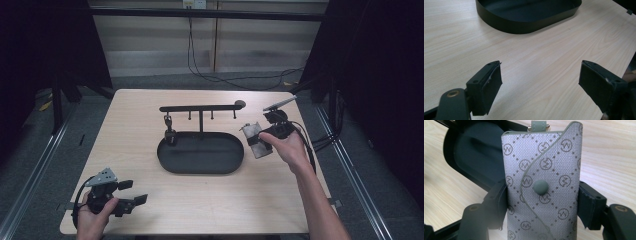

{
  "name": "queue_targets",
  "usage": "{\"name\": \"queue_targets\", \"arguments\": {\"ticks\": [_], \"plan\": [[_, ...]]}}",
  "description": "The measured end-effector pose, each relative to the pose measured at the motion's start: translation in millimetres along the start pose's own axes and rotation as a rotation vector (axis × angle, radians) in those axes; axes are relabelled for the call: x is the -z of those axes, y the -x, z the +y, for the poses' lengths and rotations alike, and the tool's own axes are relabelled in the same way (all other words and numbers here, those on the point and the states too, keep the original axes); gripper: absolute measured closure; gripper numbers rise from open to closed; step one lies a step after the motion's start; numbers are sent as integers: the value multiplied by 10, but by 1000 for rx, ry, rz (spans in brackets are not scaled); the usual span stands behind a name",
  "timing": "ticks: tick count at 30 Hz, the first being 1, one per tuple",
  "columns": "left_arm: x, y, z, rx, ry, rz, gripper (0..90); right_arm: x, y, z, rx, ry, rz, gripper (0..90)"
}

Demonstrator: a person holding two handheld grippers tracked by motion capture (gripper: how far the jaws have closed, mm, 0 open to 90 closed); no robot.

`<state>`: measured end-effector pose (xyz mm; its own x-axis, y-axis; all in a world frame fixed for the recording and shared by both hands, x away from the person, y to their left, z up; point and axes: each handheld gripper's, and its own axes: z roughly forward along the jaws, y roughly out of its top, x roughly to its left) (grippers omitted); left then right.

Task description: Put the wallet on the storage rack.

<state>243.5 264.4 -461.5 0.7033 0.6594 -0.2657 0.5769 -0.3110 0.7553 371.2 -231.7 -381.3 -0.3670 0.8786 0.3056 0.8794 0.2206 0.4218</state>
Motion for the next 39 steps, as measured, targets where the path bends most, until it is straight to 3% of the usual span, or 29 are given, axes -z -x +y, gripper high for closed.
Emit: {"name": "queue_targets", "arguments": {"ticks": [7, 26, 39], "plan": [[-4, -2, -1, 3, -4, 4, 181, -68, -74, 35, -1, 16, 45, 339], [-6, -3, -3, 6, -10, 7, 181, -406, -178, 70, -28, 84, 99, 339], [-7, -5, -3, 7, -11, 5, 181, -638, -214, 78, -39, 77, 127, 339]]}}
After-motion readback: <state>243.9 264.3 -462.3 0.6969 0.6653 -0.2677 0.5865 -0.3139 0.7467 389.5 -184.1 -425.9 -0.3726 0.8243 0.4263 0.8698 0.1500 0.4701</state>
